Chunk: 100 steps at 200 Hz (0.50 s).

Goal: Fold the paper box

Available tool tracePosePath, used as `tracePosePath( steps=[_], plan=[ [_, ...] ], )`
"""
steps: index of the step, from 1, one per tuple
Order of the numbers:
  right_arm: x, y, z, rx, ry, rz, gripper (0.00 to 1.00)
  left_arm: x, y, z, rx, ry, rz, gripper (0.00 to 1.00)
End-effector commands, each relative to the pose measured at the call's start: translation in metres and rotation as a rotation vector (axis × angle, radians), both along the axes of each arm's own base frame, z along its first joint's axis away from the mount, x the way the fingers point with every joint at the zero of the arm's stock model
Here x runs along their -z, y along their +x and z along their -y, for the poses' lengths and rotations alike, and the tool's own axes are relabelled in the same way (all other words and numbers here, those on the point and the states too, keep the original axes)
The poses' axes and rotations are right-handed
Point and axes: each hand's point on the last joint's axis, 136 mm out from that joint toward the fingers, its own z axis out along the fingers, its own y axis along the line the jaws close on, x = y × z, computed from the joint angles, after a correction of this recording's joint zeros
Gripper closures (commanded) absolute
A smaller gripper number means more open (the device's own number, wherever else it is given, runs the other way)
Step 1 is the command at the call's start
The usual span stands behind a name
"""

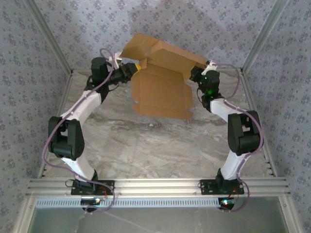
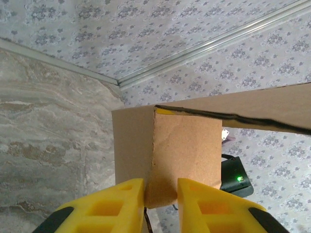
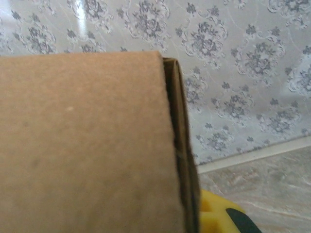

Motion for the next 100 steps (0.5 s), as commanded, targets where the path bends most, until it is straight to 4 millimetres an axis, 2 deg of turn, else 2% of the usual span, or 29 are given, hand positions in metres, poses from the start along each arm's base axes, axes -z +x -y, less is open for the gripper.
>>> tracePosePath(
  steps=[1,17,32,52,64,100],
  plan=[
    [-0.038,0.013,-0.008,0.0,0.065,0.102,1.0,0.011,0.0,0.0,0.05,0.068,-0.017,0.78],
    [-0.039,0.017,-0.021,-0.034,0.037,0.116,1.0,0.012,0.005,-0.005,0.046,0.062,-0.03,0.77],
    [-0.041,0.019,-0.034,-0.108,0.024,0.139,1.0,0.012,0.009,-0.007,0.047,0.072,-0.029,0.64],
    [-0.044,0.021,-0.048,-0.238,0.032,0.182,1.0,0.014,0.012,-0.007,0.059,0.082,-0.033,0.63],
    [-0.044,0.024,-0.052,-0.29,0.022,0.173,1.0,0.011,0.015,-0.006,0.063,0.056,-0.023,0.63],
    [-0.038,0.026,-0.056,-0.352,0.006,0.166,1.0,0.01,0.022,-0.006,0.051,0.019,-0.006,0.74]
  ],
)
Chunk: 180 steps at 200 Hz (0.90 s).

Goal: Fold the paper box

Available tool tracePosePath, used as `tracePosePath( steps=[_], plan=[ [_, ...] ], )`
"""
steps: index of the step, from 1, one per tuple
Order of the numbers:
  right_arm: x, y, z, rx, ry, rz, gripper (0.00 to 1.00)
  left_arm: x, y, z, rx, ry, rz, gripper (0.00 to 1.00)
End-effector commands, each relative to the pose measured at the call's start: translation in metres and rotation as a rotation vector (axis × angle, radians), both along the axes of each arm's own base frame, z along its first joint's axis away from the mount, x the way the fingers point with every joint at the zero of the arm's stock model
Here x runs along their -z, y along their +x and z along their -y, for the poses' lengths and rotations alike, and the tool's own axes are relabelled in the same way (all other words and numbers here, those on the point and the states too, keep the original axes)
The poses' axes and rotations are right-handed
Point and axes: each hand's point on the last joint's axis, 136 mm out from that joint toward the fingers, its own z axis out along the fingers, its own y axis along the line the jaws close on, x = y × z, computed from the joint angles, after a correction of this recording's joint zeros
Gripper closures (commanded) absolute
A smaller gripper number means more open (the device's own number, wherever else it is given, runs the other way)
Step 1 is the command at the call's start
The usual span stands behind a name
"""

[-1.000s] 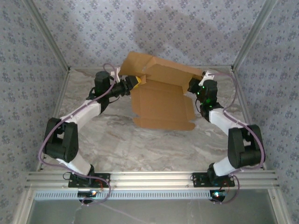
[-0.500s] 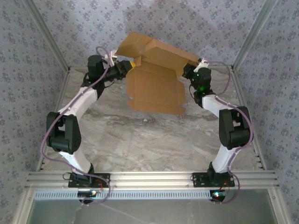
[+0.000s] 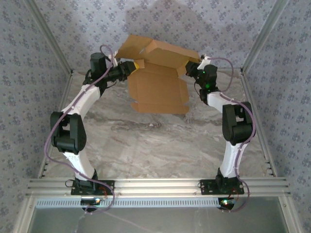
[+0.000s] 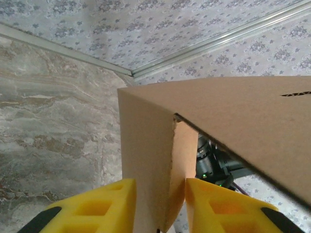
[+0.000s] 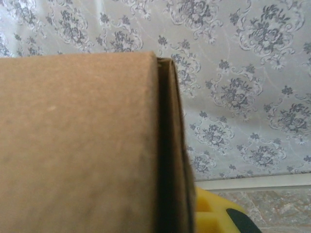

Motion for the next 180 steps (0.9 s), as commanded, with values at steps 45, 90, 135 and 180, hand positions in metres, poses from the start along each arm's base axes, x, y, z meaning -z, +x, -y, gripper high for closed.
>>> tracePosePath(
  steps=[45,90,135,180],
  plan=[
    [-0.041,-0.011,-0.044,-0.223,-0.031,0.115,1.0,0.0,0.006,0.002,0.013,-0.01,0.037,0.84],
    [-0.036,-0.009,-0.05,-0.24,-0.026,0.11,1.0,0.008,0.008,-0.003,0.0,0.005,0.017,0.96],
    [-0.034,-0.007,-0.052,-0.222,-0.028,0.1,1.0,0.012,0.009,-0.006,-0.019,0.017,0.004,0.93],
    [-0.032,-0.003,-0.037,-0.206,0.001,0.081,1.0,0.009,0.003,-0.033,-0.106,0.119,0.002,0.45]
  ],
)
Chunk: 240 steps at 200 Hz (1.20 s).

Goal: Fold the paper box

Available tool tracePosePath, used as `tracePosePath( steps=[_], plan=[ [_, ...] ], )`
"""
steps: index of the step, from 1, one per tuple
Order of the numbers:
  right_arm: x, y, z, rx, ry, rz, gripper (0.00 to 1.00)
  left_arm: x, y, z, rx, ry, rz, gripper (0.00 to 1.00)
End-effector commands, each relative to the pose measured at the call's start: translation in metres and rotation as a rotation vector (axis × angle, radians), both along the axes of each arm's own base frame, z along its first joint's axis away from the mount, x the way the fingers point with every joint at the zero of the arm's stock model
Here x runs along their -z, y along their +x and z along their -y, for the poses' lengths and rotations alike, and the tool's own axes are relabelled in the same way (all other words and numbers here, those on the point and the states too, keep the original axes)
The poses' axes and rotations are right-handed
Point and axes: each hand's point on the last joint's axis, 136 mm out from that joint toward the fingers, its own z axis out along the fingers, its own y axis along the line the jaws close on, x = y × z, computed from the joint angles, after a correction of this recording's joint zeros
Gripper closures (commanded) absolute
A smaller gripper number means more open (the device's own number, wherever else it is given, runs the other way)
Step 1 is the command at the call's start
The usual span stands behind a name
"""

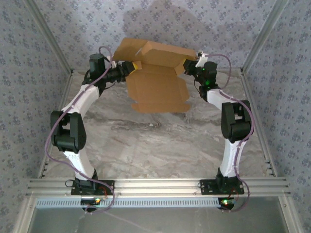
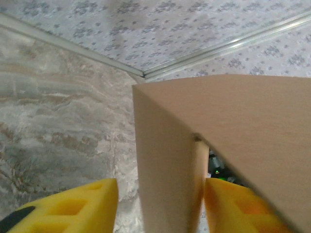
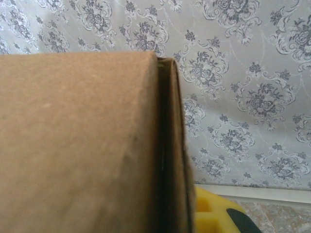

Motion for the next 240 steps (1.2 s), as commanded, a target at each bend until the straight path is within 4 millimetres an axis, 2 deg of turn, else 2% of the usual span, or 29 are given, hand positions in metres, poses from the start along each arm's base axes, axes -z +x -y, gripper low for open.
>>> tracePosePath(
  steps=[1,19,44,74,89,136,150,174,191,221,240],
  plan=[
    [-0.027,-0.011,-0.022,-0.122,0.056,0.041,1.0,-0.011,-0.004,-0.021,-0.071,0.081,0.038,0.45],
    [-0.029,-0.012,-0.015,-0.126,0.04,0.04,1.0,-0.016,-0.016,-0.038,-0.12,0.19,0.081,0.41],
    [-0.032,-0.019,-0.011,-0.151,-0.041,0.054,1.0,-0.027,-0.043,-0.057,-0.155,0.36,0.166,0.4],
    [-0.03,-0.024,-0.004,-0.179,-0.102,0.057,1.0,-0.057,-0.072,-0.082,-0.22,0.54,0.327,0.39],
    [-0.029,-0.024,0.0,-0.19,-0.093,0.056,1.0,-0.069,-0.081,-0.085,-0.205,0.586,0.371,0.4],
    [-0.022,-0.022,0.011,-0.202,-0.105,0.037,1.0,-0.101,-0.088,-0.063,-0.095,0.503,0.492,0.35],
    [-0.019,-0.02,0.012,-0.206,-0.104,0.012,1.0,-0.109,-0.093,-0.047,-0.027,0.473,0.528,0.34],
    [-0.016,-0.018,0.007,-0.216,-0.121,-0.019,1.0,-0.099,-0.105,-0.01,0.114,0.515,0.576,0.34],
    [-0.011,-0.016,0.005,-0.203,-0.146,-0.043,1.0,-0.091,-0.108,0.009,0.158,0.572,0.598,0.34],
    [-0.005,-0.012,0.005,-0.17,-0.167,-0.081,1.0,-0.091,-0.098,0.019,0.125,0.616,0.626,0.37],
    [0.001,-0.006,0.01,-0.126,-0.168,-0.123,1.0,-0.087,-0.093,0.024,0.096,0.672,0.632,0.42]
  ],
)
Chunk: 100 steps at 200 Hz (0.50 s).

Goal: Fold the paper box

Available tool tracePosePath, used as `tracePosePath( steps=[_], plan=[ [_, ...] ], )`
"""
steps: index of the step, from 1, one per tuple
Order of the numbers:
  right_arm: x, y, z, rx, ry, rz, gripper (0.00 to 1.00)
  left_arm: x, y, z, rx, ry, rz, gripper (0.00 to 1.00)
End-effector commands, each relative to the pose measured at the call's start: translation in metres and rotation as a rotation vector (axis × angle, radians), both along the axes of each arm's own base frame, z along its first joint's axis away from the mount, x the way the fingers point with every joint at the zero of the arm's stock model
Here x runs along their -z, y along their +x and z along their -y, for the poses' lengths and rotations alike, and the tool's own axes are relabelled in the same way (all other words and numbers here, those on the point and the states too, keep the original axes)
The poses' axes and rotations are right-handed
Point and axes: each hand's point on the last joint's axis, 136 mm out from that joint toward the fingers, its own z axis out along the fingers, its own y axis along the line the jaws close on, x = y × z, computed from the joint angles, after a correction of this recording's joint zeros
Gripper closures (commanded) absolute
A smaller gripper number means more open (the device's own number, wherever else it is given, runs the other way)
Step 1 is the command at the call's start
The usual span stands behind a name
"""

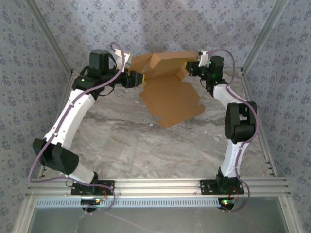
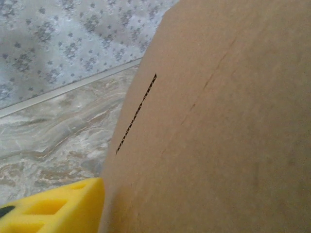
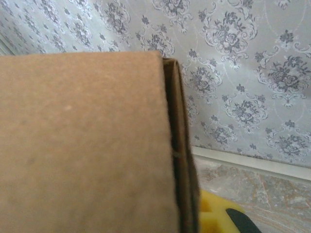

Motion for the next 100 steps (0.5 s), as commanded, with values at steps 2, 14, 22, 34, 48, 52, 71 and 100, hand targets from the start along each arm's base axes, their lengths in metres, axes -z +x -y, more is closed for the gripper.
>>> tracePosePath(
  steps=[2,14,22,34,48,52,71,100],
  plan=[
    [-0.009,0.007,0.005,0.056,-0.022,-0.019,1.0,-0.009,0.011,0.0,-0.06,0.074,0.086,0.43],
    [-0.004,0.012,0.011,0.101,-0.017,-0.055,1.0,-0.004,0.016,-0.001,-0.127,0.141,0.111,0.47],
    [-0.001,0.015,0.013,0.12,-0.009,-0.082,1.0,-0.001,0.022,-0.005,-0.187,0.19,0.131,0.49],
    [-0.001,0.018,0.012,0.135,0.017,-0.11,1.0,0.004,0.031,-0.011,-0.268,0.246,0.154,0.53],
    [-0.003,0.019,0.009,0.141,0.037,-0.129,1.0,0.007,0.042,-0.019,-0.368,0.309,0.179,0.55],
    [-0.003,0.019,0.007,0.144,0.036,-0.132,1.0,0.009,0.045,-0.02,-0.388,0.324,0.183,0.57],
    [-0.002,0.019,-0.003,0.153,0.003,-0.136,1.0,0.012,0.06,-0.027,-0.498,0.384,0.205,0.59],
    [0.002,0.023,-0.015,0.169,-0.013,-0.174,1.0,0.01,0.077,-0.021,-0.565,0.43,0.243,0.58]
  ],
)
